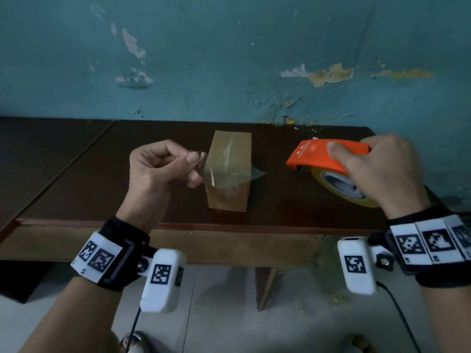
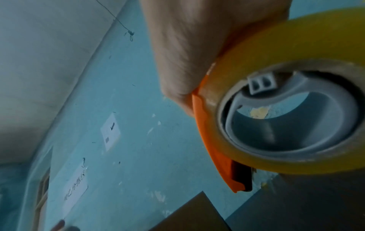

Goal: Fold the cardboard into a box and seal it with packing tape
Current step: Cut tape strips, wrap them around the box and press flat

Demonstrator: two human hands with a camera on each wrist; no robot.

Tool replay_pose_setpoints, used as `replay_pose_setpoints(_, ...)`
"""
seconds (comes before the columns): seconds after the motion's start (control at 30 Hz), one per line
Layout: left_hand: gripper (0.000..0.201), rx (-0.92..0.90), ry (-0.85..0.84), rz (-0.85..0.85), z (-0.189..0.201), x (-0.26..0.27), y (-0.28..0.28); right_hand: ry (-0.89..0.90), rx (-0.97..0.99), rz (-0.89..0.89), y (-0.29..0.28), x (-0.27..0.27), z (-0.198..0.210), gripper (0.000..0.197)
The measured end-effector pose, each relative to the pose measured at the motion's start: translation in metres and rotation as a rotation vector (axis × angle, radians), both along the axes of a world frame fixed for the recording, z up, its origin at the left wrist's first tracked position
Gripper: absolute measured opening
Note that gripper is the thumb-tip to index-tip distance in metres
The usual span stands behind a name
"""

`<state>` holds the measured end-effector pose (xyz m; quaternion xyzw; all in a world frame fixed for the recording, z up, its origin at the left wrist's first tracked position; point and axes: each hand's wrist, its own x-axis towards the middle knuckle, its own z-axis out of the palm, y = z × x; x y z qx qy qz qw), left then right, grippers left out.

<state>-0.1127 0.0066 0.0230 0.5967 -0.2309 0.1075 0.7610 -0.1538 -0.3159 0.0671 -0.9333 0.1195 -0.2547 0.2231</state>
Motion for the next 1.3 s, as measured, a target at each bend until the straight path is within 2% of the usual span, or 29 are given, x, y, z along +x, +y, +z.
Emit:
replay_pose_setpoints(0.23, 0.019, -0.105, 0.028, -0.212, -0.001, 0.004, 0.002, 0.221, -0.032, -0.026, 0.014, 0.014, -0.016, 0.065)
replay_pose_setpoints(0.4, 0.021, -0.124, 0.043, -0.223, -0.002, 0.007, 0.002, 0.406, -0.120, -0.045, 0.025, 0.015, -0.006, 0.056)
replay_pose_setpoints(0.6, 0.022, -0.113, 0.054, -0.230, -0.004, 0.007, 0.004, 0.617, -0.207, -0.019, 0.044, 0.019, -0.012, 0.060)
replay_pose_setpoints(0.73, 0.020, -0.115, 0.053, -0.218, -0.003, 0.005, 0.005, 0.629, -0.272, -0.052, 0.049, 0.017, -0.008, 0.065)
replay_pose_setpoints(0.77, 0.020, -0.118, 0.051, -0.218, -0.002, 0.005, 0.006, 0.589, -0.297, -0.072, 0.051, 0.015, -0.005, 0.065)
replay_pose_setpoints(0.83, 0.020, -0.119, 0.047, -0.218, -0.001, 0.005, 0.005, 0.378, -0.301, -0.074, 0.056, 0.010, 0.001, 0.056)
replay_pose_setpoints(0.9, 0.020, -0.123, 0.045, -0.225, -0.001, 0.006, 0.006, 0.100, -0.183, 0.038, 0.065, 0.008, 0.001, 0.040)
replay_pose_setpoints(0.93, 0.020, -0.125, 0.045, -0.231, -0.001, 0.006, 0.006, 0.019, -0.089, 0.127, 0.071, 0.008, 0.001, 0.034)
replay_pose_setpoints(1.0, 0.019, -0.123, 0.046, -0.237, -0.002, 0.005, 0.006, 0.002, 0.082, 0.275, 0.084, 0.010, -0.003, 0.024)
replay_pose_setpoints(1.03, 0.019, -0.118, 0.048, -0.237, -0.002, 0.004, 0.006, 0.007, 0.109, 0.334, 0.089, 0.012, -0.006, 0.023)
replay_pose_setpoints(1.13, 0.020, -0.102, 0.051, -0.224, -0.002, 0.002, 0.007, 0.024, -0.007, 0.601, 0.095, 0.016, -0.011, 0.040)
replay_pose_setpoints(1.2, 0.020, -0.090, 0.048, -0.218, -0.003, 0.002, 0.008, 0.163, 0.013, 0.767, 0.097, 0.014, -0.011, 0.055)
replay_pose_setpoints(1.3, 0.019, -0.084, 0.036, -0.214, -0.001, 0.001, 0.010, 0.239, -0.056, 0.787, 0.099, 0.013, -0.011, 0.071)
